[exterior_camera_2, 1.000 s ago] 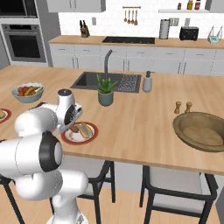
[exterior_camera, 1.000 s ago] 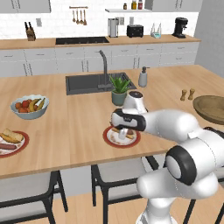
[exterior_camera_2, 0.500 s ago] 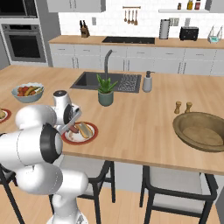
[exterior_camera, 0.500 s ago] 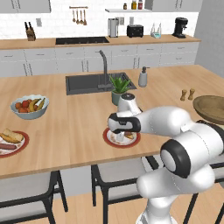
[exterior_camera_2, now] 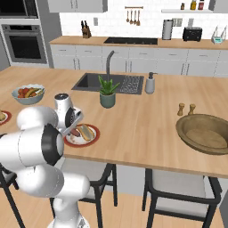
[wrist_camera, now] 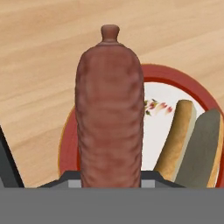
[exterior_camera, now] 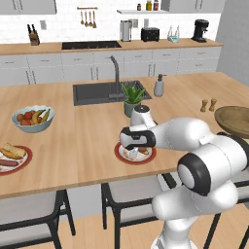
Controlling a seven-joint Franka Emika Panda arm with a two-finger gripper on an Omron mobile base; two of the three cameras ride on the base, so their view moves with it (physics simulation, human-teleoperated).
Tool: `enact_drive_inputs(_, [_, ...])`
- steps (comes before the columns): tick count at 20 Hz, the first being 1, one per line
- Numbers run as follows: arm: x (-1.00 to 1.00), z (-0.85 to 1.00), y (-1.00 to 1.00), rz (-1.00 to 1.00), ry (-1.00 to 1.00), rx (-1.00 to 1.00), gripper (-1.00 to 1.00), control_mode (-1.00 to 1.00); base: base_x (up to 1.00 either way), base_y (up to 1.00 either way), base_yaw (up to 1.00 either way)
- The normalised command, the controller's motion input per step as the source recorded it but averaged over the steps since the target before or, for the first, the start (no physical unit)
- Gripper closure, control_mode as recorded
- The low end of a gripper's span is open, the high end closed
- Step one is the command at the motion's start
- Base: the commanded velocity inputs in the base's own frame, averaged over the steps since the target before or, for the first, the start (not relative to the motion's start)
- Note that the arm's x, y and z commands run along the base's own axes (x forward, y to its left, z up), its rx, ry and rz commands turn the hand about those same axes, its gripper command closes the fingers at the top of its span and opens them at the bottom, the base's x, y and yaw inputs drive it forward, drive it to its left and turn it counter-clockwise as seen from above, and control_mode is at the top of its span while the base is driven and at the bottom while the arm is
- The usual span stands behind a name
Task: Place one bun and one sausage from the bowl on each plate.
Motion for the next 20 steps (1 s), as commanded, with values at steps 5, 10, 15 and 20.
enact_drive_inputs(5, [0.02,-0.11,0.00,0.00,0.00,0.00,1.00,-1.00,0.00,0.00,0.00])
enact_drive_inputs(10, [0.09,-0.14,-0.08,0.00,0.00,0.00,1.00,-1.00,0.00,0.00,0.00])
enact_drive_inputs(15, [0.07,-0.08,-0.04,0.00,0.00,0.00,1.00,-1.00,0.00,0.00,0.00])
enact_drive_inputs(20, [0.03,-0.07,0.00,0.00,0.00,0.00,1.00,-1.00,0.00,0.00,0.00])
